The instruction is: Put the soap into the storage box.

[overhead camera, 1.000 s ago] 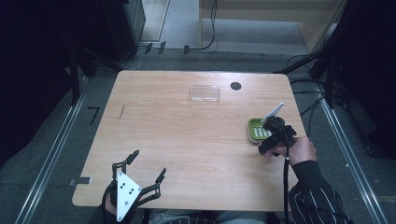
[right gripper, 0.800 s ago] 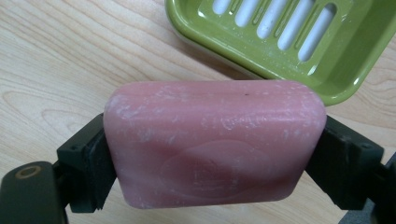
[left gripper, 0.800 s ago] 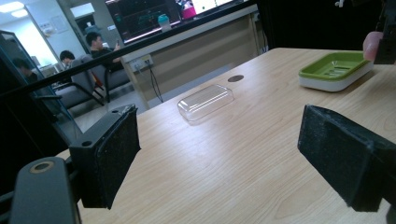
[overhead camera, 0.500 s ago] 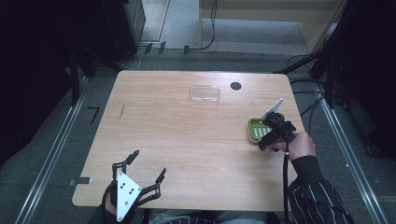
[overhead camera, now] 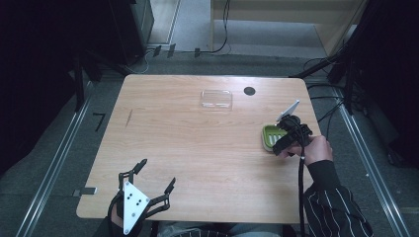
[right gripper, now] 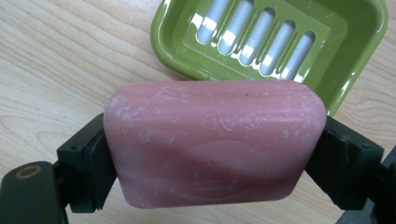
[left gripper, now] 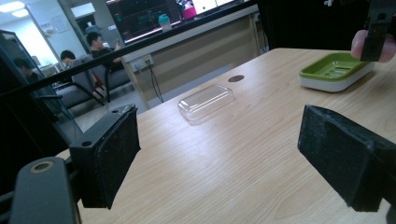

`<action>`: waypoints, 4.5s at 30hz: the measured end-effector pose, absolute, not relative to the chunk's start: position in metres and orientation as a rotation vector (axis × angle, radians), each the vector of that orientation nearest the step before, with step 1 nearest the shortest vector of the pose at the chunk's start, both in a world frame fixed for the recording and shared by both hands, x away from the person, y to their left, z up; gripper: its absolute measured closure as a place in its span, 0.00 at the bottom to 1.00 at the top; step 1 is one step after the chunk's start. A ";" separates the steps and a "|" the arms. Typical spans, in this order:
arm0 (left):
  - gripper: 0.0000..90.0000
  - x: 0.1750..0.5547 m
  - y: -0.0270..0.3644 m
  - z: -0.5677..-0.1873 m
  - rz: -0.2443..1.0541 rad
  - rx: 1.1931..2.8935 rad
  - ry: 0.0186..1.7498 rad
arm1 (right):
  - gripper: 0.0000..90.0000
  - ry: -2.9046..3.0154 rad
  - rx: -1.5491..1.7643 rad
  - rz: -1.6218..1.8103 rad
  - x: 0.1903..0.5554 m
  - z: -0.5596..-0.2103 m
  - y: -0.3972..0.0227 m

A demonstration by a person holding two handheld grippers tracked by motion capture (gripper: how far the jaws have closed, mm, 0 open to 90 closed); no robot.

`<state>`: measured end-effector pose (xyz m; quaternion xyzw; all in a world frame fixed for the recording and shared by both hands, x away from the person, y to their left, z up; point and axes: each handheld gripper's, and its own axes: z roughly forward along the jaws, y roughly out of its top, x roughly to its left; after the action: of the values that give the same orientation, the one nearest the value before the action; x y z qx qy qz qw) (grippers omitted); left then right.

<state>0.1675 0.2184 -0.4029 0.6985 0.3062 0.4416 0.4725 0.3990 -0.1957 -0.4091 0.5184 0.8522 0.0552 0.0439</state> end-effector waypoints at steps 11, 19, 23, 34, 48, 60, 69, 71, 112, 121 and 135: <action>0.15 0.168 0.218 -0.403 1.081 1.713 0.746 | 0.15 2.591 1.613 0.178 0.405 -0.408 -0.197; 0.15 0.167 0.218 -0.403 1.084 1.714 0.745 | 0.15 2.578 1.648 0.213 0.408 -0.409 -0.202; 0.15 0.167 0.218 -0.403 1.084 1.715 0.744 | 0.15 2.569 1.658 0.226 0.409 -0.409 -0.204; 0.15 0.168 0.218 -0.403 1.082 1.713 0.747 | 0.15 2.544 1.714 0.237 0.425 -0.413 -0.207; 0.15 0.168 0.218 -0.403 1.083 1.714 0.747 | 0.15 2.519 1.743 0.242 0.436 -0.416 -0.208; 0.15 0.168 0.218 -0.403 1.084 1.713 0.747 | 0.15 2.505 1.780 0.249 0.443 -0.419 -0.208; 0.15 0.168 0.217 -0.403 1.084 1.714 0.746 | 0.15 2.493 1.808 0.254 0.445 -0.424 -0.209; 0.15 0.168 0.217 -0.403 1.084 1.714 0.746 | 0.15 2.495 1.806 0.255 0.446 -0.426 -0.209; 0.15 0.168 0.218 -0.403 1.083 1.713 0.747 | 0.15 2.373 1.953 0.236 0.462 -0.450 -0.204; 0.15 0.168 0.218 -0.403 1.083 1.714 0.746 | 0.15 2.361 1.958 0.235 0.462 -0.451 -0.204; 0.15 0.167 0.218 -0.403 1.086 1.715 0.746 | 0.15 2.353 1.961 0.236 0.462 -0.451 -0.204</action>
<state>0.1673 0.2179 -0.4029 0.6998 0.3044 0.4431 0.4703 0.4617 -0.2044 -0.4510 0.6379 0.7655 0.0768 0.0350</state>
